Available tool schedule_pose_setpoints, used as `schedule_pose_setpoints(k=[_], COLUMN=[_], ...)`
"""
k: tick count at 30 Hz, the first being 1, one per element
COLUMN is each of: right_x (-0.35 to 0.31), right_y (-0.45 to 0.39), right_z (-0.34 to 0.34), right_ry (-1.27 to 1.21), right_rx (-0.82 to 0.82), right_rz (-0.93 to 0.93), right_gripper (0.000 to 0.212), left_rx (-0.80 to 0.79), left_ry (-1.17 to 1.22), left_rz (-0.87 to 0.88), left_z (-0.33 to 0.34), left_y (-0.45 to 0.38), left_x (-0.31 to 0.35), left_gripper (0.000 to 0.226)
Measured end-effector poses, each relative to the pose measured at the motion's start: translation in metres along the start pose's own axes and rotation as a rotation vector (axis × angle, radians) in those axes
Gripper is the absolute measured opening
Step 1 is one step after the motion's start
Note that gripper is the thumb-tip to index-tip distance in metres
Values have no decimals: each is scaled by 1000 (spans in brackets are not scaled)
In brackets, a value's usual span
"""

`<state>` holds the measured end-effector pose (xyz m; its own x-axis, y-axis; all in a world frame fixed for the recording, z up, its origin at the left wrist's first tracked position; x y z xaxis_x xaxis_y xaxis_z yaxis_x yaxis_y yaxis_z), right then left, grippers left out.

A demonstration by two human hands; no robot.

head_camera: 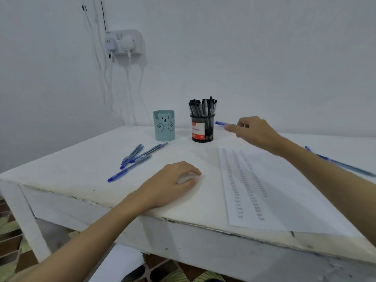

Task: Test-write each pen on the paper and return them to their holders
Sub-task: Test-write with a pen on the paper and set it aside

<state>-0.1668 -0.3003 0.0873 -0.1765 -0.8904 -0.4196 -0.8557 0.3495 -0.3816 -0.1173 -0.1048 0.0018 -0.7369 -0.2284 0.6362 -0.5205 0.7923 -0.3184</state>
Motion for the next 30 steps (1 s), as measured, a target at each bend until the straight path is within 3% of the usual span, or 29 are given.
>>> schedule_pose_setpoints(k=[2, 6, 13, 17, 19, 22, 23, 28, 30], right_x=[20, 52, 82, 81, 82, 86, 85, 89, 84], right_y=[11, 26, 39, 41, 39, 34, 34, 42, 46], right_z=[-6, -22, -17, -4, -2, -4, -3, -3, -2], right_ry=[-112, -362, -1021, -1250, -1221, -1086, -1081, -811, -609], right_rx=[-49, -63, -109, -121, -108, -68, -92, -227, -225], right_rz=[132, 287, 437, 431, 422, 381, 370, 324, 272], right_gripper=[59, 73, 55, 67, 71, 39, 38, 74, 71], left_rx=[-33, -126, -195, -182, -185, -194, -195, -168, -162], left_ry=[1, 23, 10, -22, -104, -243, -271, -383, -399], left_rz=[7, -25, -56, -31, -28, -5, -3, 3, 1], left_z=[12, 43, 74, 73, 70, 64, 61, 46, 43], left_y=[-14, -47, -80, -82, -80, -79, -79, -71, -67], left_x=[7, 22, 30, 32, 33, 33, 32, 21, 20], left_gripper=[25, 30, 33, 33, 34, 41, 45, 75, 77])
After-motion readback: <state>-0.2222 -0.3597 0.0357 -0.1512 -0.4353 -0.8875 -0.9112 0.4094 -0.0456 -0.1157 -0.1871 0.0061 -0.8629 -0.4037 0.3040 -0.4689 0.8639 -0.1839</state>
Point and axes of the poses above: each hand's wrist, its own y-axis away from the middle knuckle, its own z-axis out of the palm, x = y × z, the point moved 8 cm from there along -y, towards the middle knuckle, and after that the axes turned 15 degrees about y, right-handed, at the moved point
